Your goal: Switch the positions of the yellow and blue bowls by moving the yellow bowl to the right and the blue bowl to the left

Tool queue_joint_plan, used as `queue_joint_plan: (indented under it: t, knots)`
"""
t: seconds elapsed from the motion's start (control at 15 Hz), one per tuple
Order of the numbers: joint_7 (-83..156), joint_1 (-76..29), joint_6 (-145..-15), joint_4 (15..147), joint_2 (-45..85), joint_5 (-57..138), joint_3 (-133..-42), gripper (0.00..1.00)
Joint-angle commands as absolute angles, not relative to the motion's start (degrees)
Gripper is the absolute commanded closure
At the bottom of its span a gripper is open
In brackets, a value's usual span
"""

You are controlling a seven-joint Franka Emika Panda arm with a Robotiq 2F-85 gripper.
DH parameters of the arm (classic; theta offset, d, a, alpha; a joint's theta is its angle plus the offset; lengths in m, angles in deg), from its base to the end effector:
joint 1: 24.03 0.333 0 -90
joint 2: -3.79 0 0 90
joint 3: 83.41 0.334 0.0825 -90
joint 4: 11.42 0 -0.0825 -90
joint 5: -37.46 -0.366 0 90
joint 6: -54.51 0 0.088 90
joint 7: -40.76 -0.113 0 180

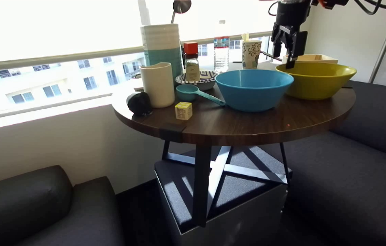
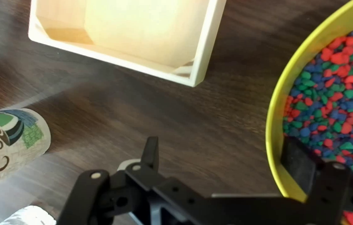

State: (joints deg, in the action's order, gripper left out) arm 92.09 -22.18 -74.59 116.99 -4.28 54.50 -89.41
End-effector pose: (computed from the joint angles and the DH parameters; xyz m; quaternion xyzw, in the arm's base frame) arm 0.4953 -0.0468 0.4640 0.8707 0.4723 0.0138 0.1366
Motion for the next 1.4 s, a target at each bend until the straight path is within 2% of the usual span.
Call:
queue_joint_plan:
  t: [0.0, 0.8, 1.33]
  knots:
    - [93.4, -23.2, -77.0, 114.2, -2.4, 51.6, -88.9, 0.00]
    - [94.3, -24.0, -80.6, 111.3, -0.5, 49.1, -88.5, 0.00]
    - [100.7, -23.2, -73.8, 112.4, -1.2, 47.2, -87.2, 0.00]
